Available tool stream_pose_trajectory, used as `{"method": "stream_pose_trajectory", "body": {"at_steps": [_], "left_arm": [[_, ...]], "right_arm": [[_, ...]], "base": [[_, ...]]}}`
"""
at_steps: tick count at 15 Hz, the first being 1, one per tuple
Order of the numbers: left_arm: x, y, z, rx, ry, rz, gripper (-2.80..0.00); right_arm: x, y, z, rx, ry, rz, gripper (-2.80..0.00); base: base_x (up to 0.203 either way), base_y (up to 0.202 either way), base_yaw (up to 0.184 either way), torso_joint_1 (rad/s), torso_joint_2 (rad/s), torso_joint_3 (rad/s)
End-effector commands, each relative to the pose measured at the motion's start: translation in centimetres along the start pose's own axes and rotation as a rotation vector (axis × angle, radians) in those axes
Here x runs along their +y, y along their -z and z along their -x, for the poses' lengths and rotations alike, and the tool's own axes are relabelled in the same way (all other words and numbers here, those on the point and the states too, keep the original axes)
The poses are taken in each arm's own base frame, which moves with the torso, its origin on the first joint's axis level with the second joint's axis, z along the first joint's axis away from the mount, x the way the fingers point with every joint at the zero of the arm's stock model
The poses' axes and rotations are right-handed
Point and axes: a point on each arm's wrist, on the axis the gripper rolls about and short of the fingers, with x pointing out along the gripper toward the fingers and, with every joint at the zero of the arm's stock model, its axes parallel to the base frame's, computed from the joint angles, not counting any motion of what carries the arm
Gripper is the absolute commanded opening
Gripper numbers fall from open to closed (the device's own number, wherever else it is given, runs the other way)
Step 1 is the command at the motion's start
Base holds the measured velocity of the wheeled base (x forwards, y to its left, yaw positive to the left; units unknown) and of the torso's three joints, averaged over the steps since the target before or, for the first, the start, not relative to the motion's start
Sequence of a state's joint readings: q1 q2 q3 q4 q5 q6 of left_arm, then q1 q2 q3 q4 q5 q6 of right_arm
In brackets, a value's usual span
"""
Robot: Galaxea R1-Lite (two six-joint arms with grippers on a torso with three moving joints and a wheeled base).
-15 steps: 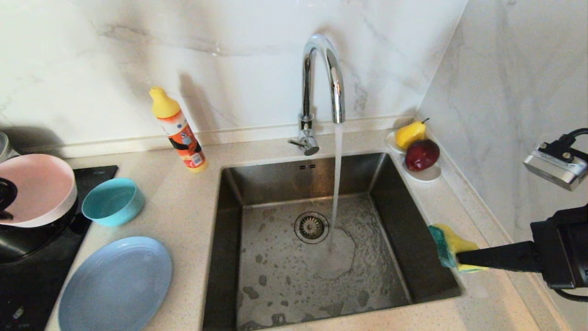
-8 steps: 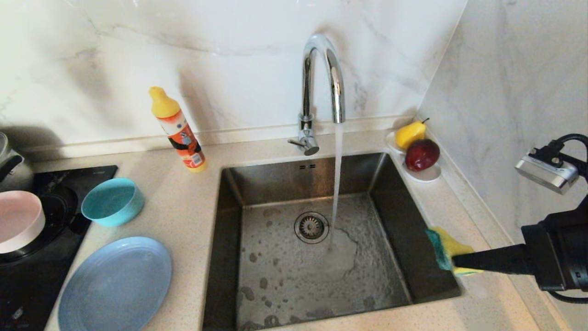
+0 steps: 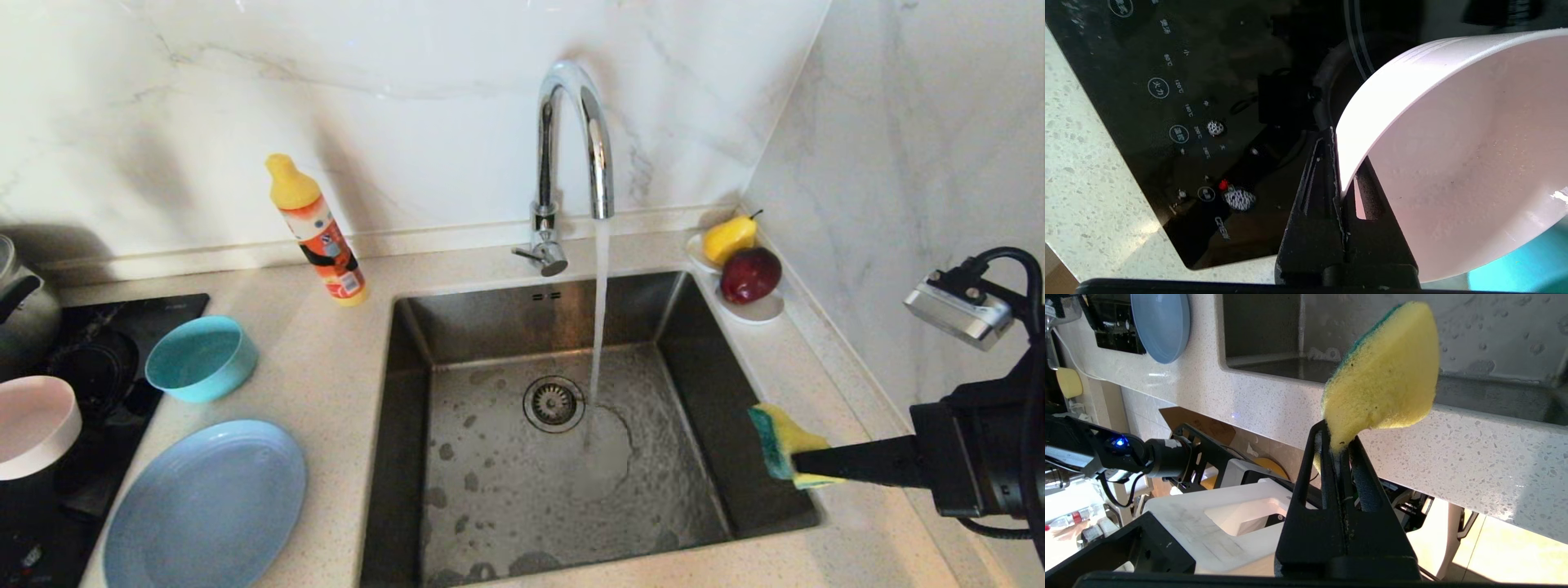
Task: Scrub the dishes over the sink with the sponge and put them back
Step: Place the bowl on the table, then wash the plate
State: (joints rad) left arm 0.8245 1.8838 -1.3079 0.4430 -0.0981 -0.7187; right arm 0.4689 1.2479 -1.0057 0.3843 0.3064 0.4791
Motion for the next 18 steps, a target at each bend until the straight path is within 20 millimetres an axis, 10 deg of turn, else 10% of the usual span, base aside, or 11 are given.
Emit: {"method": "stream_pose_trajectory", "body": {"at_steps": [1,6,12,13,18], "left_arm": [[0.5,-0.1,-1.4,0.027,-0.032,0.013,0.0],[0.0,-0.6,0.2,-0.01,0.016,0.012,0.0],[-1.0,1.2,14.9,-0.204,0.304,-0.053,0.0],[-0.7,2.1,16.6,-0.206,0.317,-0.1,-2.8],[0.1,7.9,15.8,0.081,0.253,-0.469,-2.8]], "right_arm": [[0.0,0.0,-0.1,0.006,0.0,-0.004,-2.8],[-0.1,0.2,0.0,0.01,0.003,-0.006,-2.8],[-0.1,0.2,-0.1,0.011,0.003,-0.003,-2.8],[-0.2,0.2,-0.2,0.012,0.004,-0.003,-2.8],[-0.2,0.2,-0.3,0.018,0.006,-0.006,-2.8]], "base": [[0.0,0.0,0.0,0.0,0.0,0.0],[0.0,0.0,0.0,0.0,0.0,0.0],[0.0,0.0,0.0,0.0,0.0,0.0],[0.0,0.0,0.0,0.0,0.0,0.0],[0.0,0.0,0.0,0.0,0.0,0.0]]}}
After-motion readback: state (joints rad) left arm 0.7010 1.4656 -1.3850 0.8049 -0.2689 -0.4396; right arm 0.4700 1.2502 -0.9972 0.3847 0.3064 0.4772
